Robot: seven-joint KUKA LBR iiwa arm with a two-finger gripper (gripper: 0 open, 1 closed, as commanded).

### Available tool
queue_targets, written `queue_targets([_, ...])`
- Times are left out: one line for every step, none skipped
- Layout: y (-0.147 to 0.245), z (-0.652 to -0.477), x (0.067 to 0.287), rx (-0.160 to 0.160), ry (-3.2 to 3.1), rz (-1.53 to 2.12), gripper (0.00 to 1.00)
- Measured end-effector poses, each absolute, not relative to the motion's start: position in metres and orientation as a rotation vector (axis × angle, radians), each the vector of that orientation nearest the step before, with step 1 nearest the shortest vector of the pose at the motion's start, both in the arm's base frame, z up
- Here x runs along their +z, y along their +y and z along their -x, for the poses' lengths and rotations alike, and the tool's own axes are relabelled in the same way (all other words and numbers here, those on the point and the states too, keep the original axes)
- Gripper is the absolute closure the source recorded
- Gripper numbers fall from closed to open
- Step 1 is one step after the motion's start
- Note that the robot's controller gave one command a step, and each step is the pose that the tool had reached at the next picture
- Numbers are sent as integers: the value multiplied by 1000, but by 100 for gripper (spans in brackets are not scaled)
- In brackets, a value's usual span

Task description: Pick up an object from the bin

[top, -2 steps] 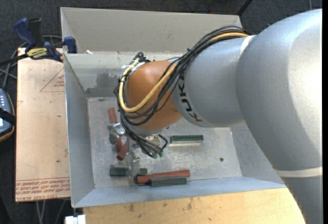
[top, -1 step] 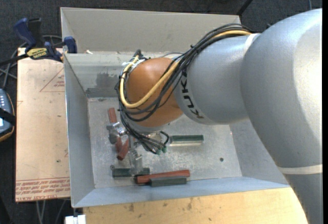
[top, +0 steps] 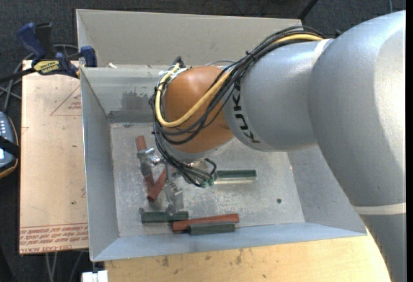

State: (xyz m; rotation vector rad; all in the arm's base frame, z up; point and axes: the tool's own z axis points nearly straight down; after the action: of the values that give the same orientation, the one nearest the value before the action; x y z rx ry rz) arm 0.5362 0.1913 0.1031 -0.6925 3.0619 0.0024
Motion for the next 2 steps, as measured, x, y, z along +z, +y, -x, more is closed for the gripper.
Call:
queue_targets([185,-553,70,4,3003,902,0])
queue_targets([185,-559,74,5,2981,934,100])
